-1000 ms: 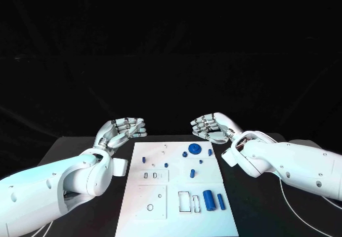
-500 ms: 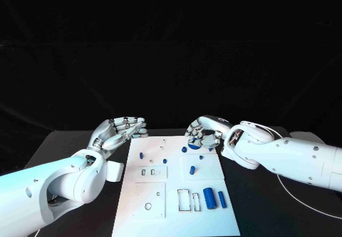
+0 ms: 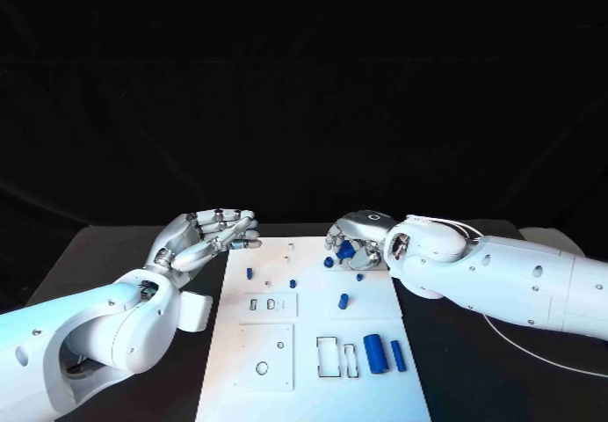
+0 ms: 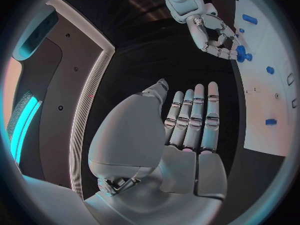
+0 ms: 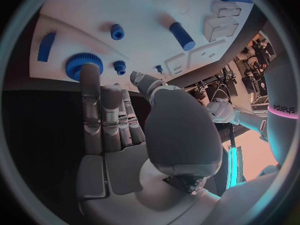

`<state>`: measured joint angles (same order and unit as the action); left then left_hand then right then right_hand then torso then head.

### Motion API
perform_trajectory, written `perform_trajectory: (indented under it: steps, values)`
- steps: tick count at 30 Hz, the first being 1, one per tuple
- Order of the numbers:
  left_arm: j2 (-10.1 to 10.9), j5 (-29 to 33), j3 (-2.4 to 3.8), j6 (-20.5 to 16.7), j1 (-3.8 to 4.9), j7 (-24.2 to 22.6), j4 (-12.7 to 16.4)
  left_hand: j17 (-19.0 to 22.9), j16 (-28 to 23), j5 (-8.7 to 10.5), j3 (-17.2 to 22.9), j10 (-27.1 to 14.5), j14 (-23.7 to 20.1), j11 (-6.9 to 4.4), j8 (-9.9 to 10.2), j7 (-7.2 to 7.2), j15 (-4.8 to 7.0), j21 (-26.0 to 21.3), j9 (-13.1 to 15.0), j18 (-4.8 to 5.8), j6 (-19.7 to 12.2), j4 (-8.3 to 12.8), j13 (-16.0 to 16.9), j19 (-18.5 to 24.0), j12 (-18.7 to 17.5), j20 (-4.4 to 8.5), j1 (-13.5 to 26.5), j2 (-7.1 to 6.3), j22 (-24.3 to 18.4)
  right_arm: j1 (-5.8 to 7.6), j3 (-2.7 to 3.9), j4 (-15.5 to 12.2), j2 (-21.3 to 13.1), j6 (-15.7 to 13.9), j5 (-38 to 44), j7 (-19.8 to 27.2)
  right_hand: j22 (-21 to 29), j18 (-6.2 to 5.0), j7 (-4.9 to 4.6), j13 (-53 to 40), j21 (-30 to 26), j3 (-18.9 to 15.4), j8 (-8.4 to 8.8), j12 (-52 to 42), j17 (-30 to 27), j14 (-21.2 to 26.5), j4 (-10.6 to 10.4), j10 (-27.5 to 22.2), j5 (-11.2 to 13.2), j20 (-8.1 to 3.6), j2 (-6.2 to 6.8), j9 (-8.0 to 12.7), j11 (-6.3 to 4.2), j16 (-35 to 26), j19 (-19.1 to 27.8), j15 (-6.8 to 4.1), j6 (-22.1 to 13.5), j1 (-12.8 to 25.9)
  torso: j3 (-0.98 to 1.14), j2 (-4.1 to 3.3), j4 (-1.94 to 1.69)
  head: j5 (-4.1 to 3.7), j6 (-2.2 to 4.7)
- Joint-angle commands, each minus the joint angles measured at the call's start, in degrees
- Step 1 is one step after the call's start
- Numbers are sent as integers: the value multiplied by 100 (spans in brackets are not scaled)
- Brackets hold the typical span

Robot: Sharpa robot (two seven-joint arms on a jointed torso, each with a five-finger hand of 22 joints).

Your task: Assemble the parts on the task board

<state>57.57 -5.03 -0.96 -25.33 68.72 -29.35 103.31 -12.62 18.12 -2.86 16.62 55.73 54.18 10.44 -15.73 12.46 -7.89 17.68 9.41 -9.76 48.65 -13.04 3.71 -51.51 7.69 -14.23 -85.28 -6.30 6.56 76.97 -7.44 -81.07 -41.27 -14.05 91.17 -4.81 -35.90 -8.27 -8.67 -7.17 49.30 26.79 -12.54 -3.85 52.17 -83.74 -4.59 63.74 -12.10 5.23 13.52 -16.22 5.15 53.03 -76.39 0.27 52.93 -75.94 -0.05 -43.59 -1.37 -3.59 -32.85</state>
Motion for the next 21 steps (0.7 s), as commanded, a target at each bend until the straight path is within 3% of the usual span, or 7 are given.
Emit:
perform_trajectory:
  steps: [1, 4, 8, 14, 21]
  values:
    - [13, 36, 7, 136, 24, 2, 47, -5, -34, -6, -6, 34, 24, 19, 32, 113, -18, -23, -5, -77, 22, -37, -6, -44, -24, 9, 35, -45, -7, 5, 2, 57, 54, 205, 436, -286, -824, 124, -6, -1, 681, -34, 45, 0, 646, -160, -30, -146, 34, 8, 4, -64, 34, 715, -131, 17, -23, -54, -19, -74, -37, -27, 18]
    - [28, 39, 7, 140, 33, 9, 60, -6, -41, -6, -8, 31, 20, 21, 37, 115, -21, -27, -7, -77, 19, -41, -6, -44, -34, 7, 42, -48, -11, 6, 2, 97, 95, 206, 480, -299, -1665, 223, -11, -5, 1359, -77, 93, -9, 1178, -196, -55, -205, 39, 35, -14, -137, 41, 1321, -242, 37, -24, -90, -26, -97, -57, -36, 18]
    - [44, 41, 7, 144, 41, 18, 73, -8, -48, -6, -9, 29, 16, 24, 43, 119, -23, -32, -9, -76, 15, -44, -6, -44, -44, 6, 50, -51, -16, 6, 2, 132, 136, 187, 526, -306, -2168, 282, -9, -6, 1758, -85, 124, -12, 1515, -246, -75, -229, 49, 56, -34, -183, 49, 1703, -321, 42, -21, -113, -33, -115, -77, -52, 16]
    - [62, 43, 8, 155, 50, 36, 81, -8, -51, -6, -10, 27, 14, 26, 45, 120, -24, -34, -10, -76, 14, -47, -6, -43, -48, 5, 54, -51, -17, 5, 1, 123, 162, 200, 553, -296, -2801, 359, 0, -31, 2250, -39, 141, -42, 1920, -300, -119, -130, 50, 87, -51, -259, 33, 2157, -428, 30, 30, -120, -46, -136, -100, -61, -6]
    - [71, 43, 8, 167, 56, 54, 79, -10, -61, -6, -11, 23, 9, 30, 53, 125, -29, -41, -13, -75, 10, -55, -5, -42, -64, 2, 68, -51, -24, 3, -1, 130, 179, 297, 555, -299, -3187, 410, 3, -54, 2543, 49, 125, -65, 2135, -328, -151, -4, 49, 96, -58, -325, 22, 2400, -500, 26, 109, -118, -44, -165, -102, -66, 0]
